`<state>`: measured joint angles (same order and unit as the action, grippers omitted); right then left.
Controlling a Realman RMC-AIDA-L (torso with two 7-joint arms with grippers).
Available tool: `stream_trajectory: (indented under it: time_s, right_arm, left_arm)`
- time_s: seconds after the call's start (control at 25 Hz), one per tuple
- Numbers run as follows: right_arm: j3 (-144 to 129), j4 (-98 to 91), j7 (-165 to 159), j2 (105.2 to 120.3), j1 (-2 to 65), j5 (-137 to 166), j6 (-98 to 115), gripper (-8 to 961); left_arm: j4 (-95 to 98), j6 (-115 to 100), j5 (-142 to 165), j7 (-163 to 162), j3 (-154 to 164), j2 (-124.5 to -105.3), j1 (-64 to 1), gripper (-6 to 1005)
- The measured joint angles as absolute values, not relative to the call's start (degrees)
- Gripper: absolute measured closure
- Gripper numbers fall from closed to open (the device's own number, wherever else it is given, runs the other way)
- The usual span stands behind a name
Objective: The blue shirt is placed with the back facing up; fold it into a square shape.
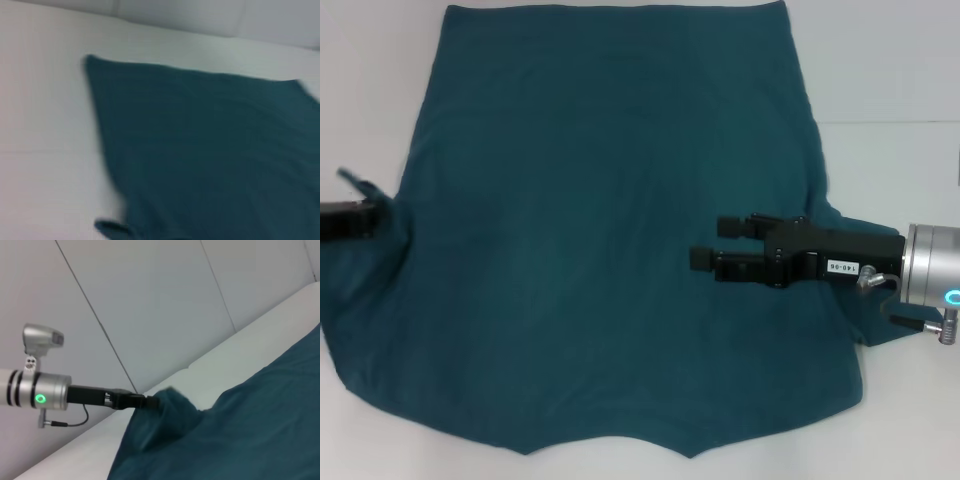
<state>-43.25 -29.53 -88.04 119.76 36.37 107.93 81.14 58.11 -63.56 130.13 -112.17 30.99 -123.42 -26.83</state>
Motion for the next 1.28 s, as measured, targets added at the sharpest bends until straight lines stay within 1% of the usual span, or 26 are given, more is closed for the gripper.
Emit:
stream_trajectory:
  time_s: [0.08, 0.28, 0.56, 0.84, 1.0, 1.24, 1.28]
  right_arm:
    - [-43.4, -29.5, -87.9, 119.72, 36.3, 107.9, 81.1, 94]
    - [-43.5, -29.5, -87.9, 119.62, 36.1, 108.0, 81.0, 95]
    - [-43.5, -29.5, -87.7, 119.61, 36.1, 108.2, 80.9, 98]
    - [-43.6, -29.5, -87.6, 119.61, 36.1, 108.3, 80.9, 100]
    - [-43.6, -29.5, -87.6, 119.61, 35.8, 108.3, 80.9, 102]
    - [-43.6, -29.5, -87.9, 119.53, 35.5, 108.1, 81.2, 104]
    - [-43.5, -29.5, -87.9, 119.52, 35.5, 108.1, 81.2, 104]
  left_arm:
    - [60.0, -67.2, 129.6, -113.3, 31.6, -124.03, -26.9, 997]
    - [57.9, -69.6, 126.1, -116.0, 35.0, -124.15, -28.0, 977]
    - [44.6, -67.1, 117.1, -115.2, 36.4, -123.99, -30.3, 949]
    - [43.3, -66.5, 113.5, -111.6, 36.2, -124.07, -29.4, 736]
    - [43.5, -65.6, 113.1, -107.7, 36.0, -123.96, -28.2, 508]
    - [45.0, -63.7, 114.7, -104.2, 35.5, -123.90, -26.2, 259]
    - [45.5, -63.5, 115.0, -103.9, 35.5, -123.88, -25.7, 244]
